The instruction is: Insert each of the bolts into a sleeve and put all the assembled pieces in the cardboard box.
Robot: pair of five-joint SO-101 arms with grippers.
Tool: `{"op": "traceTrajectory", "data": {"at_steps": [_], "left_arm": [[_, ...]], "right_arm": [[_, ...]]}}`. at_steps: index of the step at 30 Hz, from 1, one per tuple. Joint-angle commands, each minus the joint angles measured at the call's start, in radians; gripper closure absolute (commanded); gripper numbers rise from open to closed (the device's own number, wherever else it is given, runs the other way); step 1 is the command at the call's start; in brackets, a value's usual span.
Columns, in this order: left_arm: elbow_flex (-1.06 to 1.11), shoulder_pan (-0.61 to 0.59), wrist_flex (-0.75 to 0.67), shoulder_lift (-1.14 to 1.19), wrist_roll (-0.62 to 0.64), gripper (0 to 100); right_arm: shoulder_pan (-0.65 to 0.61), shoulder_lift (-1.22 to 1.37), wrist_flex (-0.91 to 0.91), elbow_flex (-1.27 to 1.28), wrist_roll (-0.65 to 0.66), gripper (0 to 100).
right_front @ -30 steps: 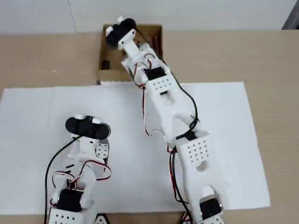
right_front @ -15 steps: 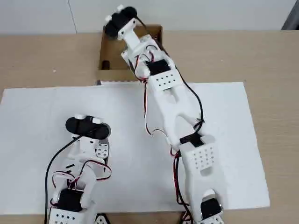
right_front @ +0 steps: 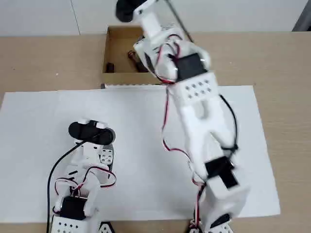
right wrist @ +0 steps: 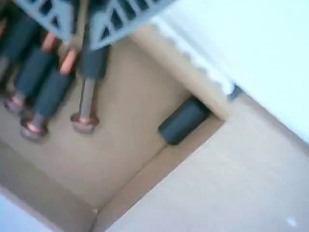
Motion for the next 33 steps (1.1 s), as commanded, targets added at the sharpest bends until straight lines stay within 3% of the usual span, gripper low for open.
{"op": "traceTrajectory", "data": {"at_steps": [1,9,15,19,26,33], "left_arm": [[-0.004,-0.006,0.000,-0.011,-0.005,99],[-0.004,-0.006,0.000,-0.011,-0.005,99],[-0.004,-0.006,0.000,-0.011,-0.005,99],[-0.004,-0.006,0.000,-0.011,-0.005,99],[-0.004,-0.006,0.000,-0.011,-0.005,99],[-0.004,-0.006,0.000,-0.011,-0.005,99]], "right_arm": [[0.044,-0.163,0.091,-0.055,-0.072,99.6],[0.180,-0.414,0.297,-0.055,-0.092,99.6],[0.318,-0.593,0.475,-0.049,-0.190,99.6],[0.400,-0.680,0.483,0.023,-0.218,99.6],[0.421,-0.952,0.466,0.400,-0.264,99.6],[0.476,-1.334,0.271,0.974,-0.262,99.6]]}}
